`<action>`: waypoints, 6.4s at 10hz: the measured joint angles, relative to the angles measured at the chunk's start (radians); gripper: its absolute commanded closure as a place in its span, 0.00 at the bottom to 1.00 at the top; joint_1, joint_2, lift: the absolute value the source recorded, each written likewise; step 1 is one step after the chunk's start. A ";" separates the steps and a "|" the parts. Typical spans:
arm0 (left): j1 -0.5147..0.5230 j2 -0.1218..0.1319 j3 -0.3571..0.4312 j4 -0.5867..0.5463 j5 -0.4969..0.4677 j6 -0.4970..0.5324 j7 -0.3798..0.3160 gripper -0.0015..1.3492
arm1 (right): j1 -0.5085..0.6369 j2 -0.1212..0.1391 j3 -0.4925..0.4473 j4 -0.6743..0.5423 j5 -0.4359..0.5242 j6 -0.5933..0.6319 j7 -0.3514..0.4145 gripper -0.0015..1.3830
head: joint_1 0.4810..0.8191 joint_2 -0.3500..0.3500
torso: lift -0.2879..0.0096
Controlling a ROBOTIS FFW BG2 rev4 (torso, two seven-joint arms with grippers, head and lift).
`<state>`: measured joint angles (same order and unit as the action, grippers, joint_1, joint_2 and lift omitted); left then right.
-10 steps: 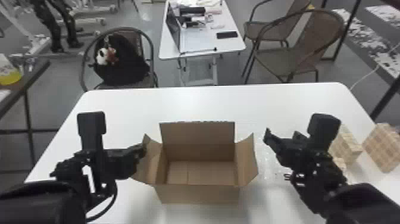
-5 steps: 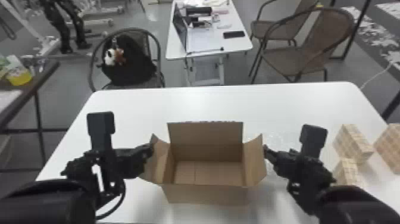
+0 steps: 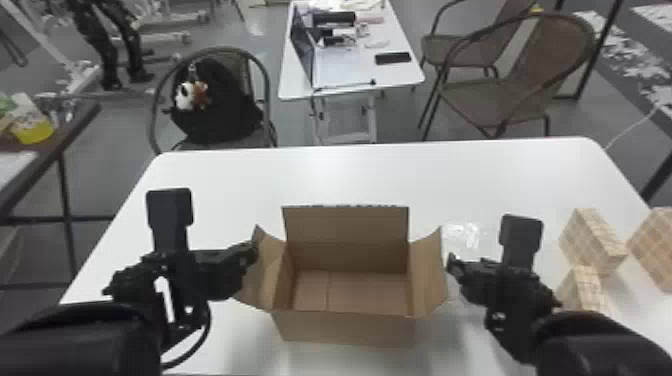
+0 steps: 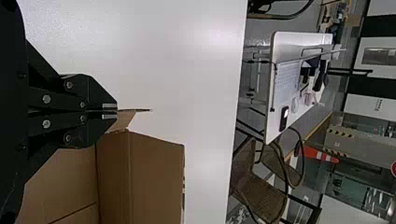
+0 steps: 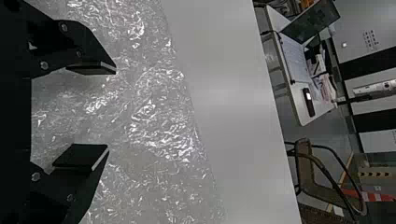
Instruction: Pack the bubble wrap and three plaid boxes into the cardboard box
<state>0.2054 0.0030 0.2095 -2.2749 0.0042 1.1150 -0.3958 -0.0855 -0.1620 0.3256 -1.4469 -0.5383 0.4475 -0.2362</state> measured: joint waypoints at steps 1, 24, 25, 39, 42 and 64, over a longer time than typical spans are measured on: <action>0.002 0.000 0.000 0.000 -0.002 -0.003 0.000 0.90 | 0.008 0.000 -0.001 -0.007 -0.010 -0.014 0.000 0.78 | 0.63 0.71 | 0.66; -0.118 0.000 -0.091 0.156 -0.023 -0.146 0.141 0.90 | -0.286 -0.024 0.228 -0.318 -0.730 -0.013 -0.049 0.81 | 0.51 0.97 | 0.66; -0.116 0.000 -0.093 0.156 -0.023 -0.147 0.146 0.90 | -0.279 -0.048 0.240 -0.336 -0.803 -0.047 -0.065 0.81 | 0.51 0.98 | 0.66; -0.065 0.000 -0.097 0.153 0.038 -0.186 0.228 0.90 | -0.113 0.032 -0.006 -0.243 -0.957 0.068 -0.030 0.10 | 0.63 0.91 | 0.66; -0.064 0.000 -0.098 0.153 0.039 -0.194 0.230 0.90 | -0.095 0.078 -0.200 -0.335 -1.021 0.341 -0.004 0.10 | 0.63 0.90 | 0.66; -0.006 0.000 -0.042 0.146 0.099 -0.271 0.234 0.90 | 0.653 0.028 -0.423 -0.459 0.366 -0.435 0.356 0.15 | 0.63 0.48 | 0.66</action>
<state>0.1998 0.0031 0.1677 -2.1285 0.1028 0.8438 -0.1616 0.5679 -0.1336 -0.0974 -1.9060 -0.1719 0.0123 0.1198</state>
